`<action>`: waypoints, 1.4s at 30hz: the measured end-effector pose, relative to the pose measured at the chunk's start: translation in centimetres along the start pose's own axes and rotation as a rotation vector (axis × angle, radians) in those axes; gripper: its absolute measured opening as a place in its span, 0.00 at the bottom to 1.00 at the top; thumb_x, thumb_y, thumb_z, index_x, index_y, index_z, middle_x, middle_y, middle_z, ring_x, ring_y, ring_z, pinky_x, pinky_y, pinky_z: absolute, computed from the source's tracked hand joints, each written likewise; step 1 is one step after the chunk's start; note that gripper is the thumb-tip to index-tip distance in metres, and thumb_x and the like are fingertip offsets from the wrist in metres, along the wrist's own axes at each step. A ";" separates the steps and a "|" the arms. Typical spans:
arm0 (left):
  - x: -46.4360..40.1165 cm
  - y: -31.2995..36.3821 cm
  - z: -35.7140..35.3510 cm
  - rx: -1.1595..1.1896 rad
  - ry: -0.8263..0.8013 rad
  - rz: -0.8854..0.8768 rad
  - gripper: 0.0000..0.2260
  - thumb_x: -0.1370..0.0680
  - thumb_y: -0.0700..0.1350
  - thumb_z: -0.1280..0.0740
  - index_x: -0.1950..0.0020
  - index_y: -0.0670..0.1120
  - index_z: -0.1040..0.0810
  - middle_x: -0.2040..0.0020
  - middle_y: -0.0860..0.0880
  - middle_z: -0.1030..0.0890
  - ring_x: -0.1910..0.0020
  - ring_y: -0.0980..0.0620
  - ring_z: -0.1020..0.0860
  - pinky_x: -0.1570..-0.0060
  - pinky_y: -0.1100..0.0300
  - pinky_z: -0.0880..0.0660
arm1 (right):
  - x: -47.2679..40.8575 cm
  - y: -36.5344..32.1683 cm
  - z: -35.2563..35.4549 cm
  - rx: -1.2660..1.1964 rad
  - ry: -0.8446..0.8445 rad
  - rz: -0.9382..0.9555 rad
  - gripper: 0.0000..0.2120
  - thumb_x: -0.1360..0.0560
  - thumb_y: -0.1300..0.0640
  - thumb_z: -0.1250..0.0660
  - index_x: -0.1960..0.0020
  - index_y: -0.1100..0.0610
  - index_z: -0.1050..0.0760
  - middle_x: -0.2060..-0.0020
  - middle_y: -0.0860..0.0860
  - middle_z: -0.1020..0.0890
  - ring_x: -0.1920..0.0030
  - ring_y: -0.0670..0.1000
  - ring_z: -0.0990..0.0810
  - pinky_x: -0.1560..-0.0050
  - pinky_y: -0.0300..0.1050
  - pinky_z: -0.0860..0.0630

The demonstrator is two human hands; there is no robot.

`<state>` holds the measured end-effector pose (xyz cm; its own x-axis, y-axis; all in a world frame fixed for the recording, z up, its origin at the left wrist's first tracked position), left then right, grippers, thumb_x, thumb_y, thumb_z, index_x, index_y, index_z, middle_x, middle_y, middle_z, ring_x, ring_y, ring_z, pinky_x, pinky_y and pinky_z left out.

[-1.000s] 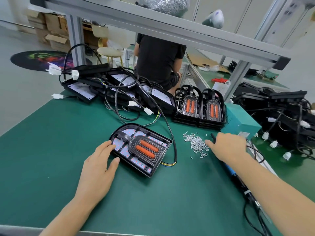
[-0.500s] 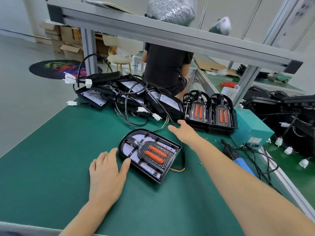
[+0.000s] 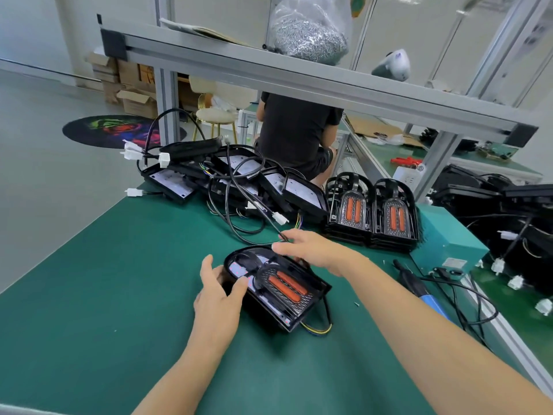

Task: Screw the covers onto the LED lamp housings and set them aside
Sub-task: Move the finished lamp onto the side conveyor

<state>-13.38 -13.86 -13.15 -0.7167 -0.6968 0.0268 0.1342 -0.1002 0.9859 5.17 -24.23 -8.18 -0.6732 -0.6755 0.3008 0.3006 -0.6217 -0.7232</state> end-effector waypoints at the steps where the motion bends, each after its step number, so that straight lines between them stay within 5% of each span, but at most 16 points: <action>1: -0.2 0.3 -0.3 0.109 -0.023 0.026 0.33 0.21 0.46 0.36 0.23 0.54 0.52 0.33 0.57 0.32 0.34 0.52 0.32 0.34 0.54 0.38 | 0.2 0.1 -0.2 0.007 -0.025 -0.005 0.35 0.26 0.42 0.30 0.24 0.50 0.38 0.33 0.48 0.28 0.35 0.50 0.28 0.39 0.42 0.36; 5: -1.4 0.7 -1.4 0.397 0.022 0.156 0.36 0.24 0.35 0.35 0.23 0.52 0.50 0.30 0.53 0.32 0.35 0.49 0.29 0.32 0.48 0.35 | 0.9 1.1 -0.5 -0.074 -0.039 -0.009 0.28 0.25 0.52 0.28 0.30 0.47 0.36 0.49 0.44 0.23 0.36 0.51 0.27 0.43 0.38 0.36; 11: -1.9 0.9 -2.3 0.593 0.124 0.160 0.27 0.23 0.29 0.43 0.25 0.43 0.42 0.28 0.47 0.32 0.35 0.52 0.29 0.34 0.55 0.34 | 2.6 2.2 -0.8 -0.208 -0.008 0.014 0.34 0.24 0.52 0.29 0.24 0.44 0.41 0.39 0.43 0.32 0.33 0.45 0.36 0.38 0.43 0.40; 13: -2.0 1.1 -2.6 0.646 0.108 0.127 0.27 0.24 0.29 0.43 0.26 0.43 0.40 0.31 0.48 0.28 0.36 0.51 0.27 0.35 0.53 0.31 | 3.6 2.6 -1.2 -0.290 0.001 0.033 0.32 0.25 0.52 0.28 0.26 0.41 0.39 0.37 0.38 0.29 0.32 0.46 0.33 0.33 0.44 0.39; 17: -2.6 2.0 -2.8 0.662 0.039 0.039 0.23 0.24 0.28 0.45 0.33 0.48 0.33 0.38 0.53 0.24 0.42 0.55 0.23 0.46 0.58 0.26 | 5.1 3.2 -2.1 -0.507 0.076 0.036 0.31 0.25 0.53 0.28 0.26 0.45 0.37 0.35 0.48 0.23 0.36 0.52 0.23 0.30 0.54 0.32; 24: -4.4 4.1 -1.6 0.394 -0.219 -0.233 0.15 0.22 0.37 0.38 0.42 0.55 0.27 0.41 0.58 0.22 0.40 0.58 0.25 0.43 0.66 0.30 | 7.0 4.4 -2.6 -0.675 0.212 0.172 0.12 0.20 0.55 0.35 0.37 0.50 0.25 0.47 0.53 0.15 0.53 0.49 0.17 0.51 0.44 0.22; 30: -10.9 7.1 -0.6 -0.846 0.033 -0.725 0.36 0.28 0.34 0.37 0.23 0.51 0.44 0.24 0.49 0.43 0.26 0.46 0.45 0.28 0.51 0.50 | 8.7 4.0 -1.6 -0.389 0.260 0.392 0.12 0.20 0.60 0.37 0.38 0.50 0.26 0.46 0.41 0.17 0.47 0.39 0.20 0.47 0.30 0.28; 33: -13.5 7.4 -0.7 -1.233 -0.051 -0.733 0.24 0.23 0.41 0.38 0.28 0.56 0.34 0.24 0.51 0.40 0.25 0.47 0.48 0.29 0.45 0.55 | 9.4 3.7 -1.3 -0.330 0.237 0.452 0.14 0.20 0.61 0.37 0.36 0.50 0.27 0.42 0.40 0.19 0.42 0.40 0.22 0.43 0.30 0.30; 36: -14.8 7.8 -0.2 -1.123 -0.077 -0.632 0.12 0.21 0.42 0.39 0.42 0.53 0.21 0.35 0.53 0.25 0.28 0.50 0.41 0.28 0.46 0.55 | 9.9 3.8 -0.8 -0.358 0.270 0.469 0.15 0.21 0.59 0.37 0.35 0.52 0.27 0.41 0.43 0.19 0.41 0.41 0.21 0.42 0.31 0.30; 42: -13.5 10.7 -0.3 -0.623 0.090 -0.796 0.08 0.22 0.37 0.38 0.51 0.46 0.20 0.57 0.51 0.18 0.51 0.48 0.25 0.30 0.51 0.50 | 9.4 3.5 0.0 -0.536 0.434 0.480 0.13 0.20 0.61 0.38 0.36 0.54 0.25 0.46 0.45 0.16 0.48 0.40 0.19 0.49 0.31 0.26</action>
<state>-2.07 -5.70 -2.97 -0.7028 -0.3149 -0.6379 -0.0079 -0.8932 0.4496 -0.08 -32.75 -7.85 -0.7869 -0.5382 -0.3018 0.3333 0.0409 -0.9419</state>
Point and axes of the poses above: each hand's wrist, its own x-axis away from the middle knuckle, its own z-axis out of the back of the hand, y = z × x, the point moved 1 cm from there along -x, towards the middle knuckle
